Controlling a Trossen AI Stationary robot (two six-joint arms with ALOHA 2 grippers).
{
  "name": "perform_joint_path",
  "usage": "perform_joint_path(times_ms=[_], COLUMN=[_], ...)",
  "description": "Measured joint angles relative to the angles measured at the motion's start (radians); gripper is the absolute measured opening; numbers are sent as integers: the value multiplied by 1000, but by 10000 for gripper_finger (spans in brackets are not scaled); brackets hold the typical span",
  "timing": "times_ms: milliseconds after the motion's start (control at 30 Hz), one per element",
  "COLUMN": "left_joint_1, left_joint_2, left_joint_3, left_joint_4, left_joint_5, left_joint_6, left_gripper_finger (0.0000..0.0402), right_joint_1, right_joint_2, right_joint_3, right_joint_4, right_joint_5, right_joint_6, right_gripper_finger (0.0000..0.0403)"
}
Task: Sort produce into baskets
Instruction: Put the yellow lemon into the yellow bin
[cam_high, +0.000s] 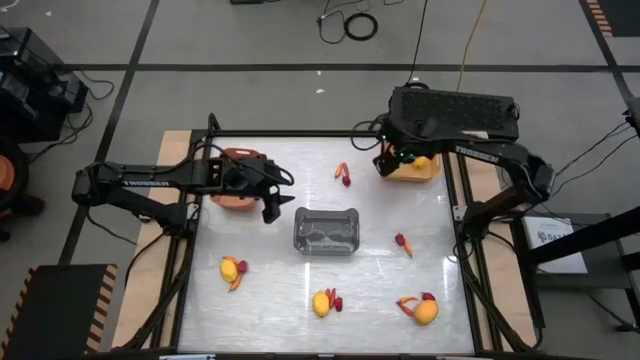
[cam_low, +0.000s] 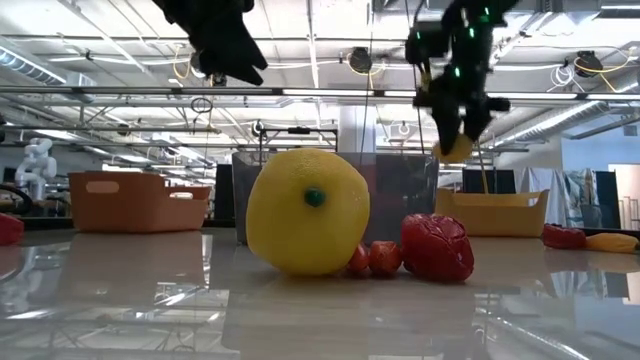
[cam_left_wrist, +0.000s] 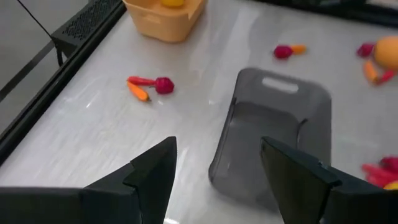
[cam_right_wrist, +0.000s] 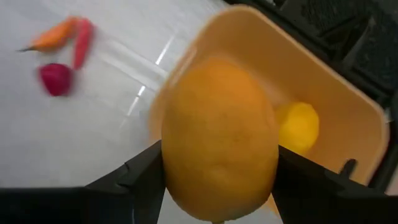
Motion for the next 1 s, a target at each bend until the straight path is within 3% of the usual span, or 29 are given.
perform_joint_path(times_ms=[300, 633, 833, 1000], left_joint_1=[0, -4, -71, -158], left_joint_2=[0, -6, -8, -29], left_joint_3=[0, 0, 0, 0], left_joint_4=[55, 31, -48, -158], left_joint_5=[-2, -8, -7, 11], left_joint_6=[-208, -417, -554, -635], left_gripper_finger=[238, 238, 238, 238], right_joint_1=[-129, -188, -183, -164], right_joint_2=[-2, -3, -4, -50], right_joint_3=[-209, -215, -188, -152], right_joint_4=[247, 220, 204, 196], right_joint_5=[-1, -4, -10, -146], right_joint_6=[-56, -187, -276, -278], right_gripper_finger=[241, 308, 323, 324])
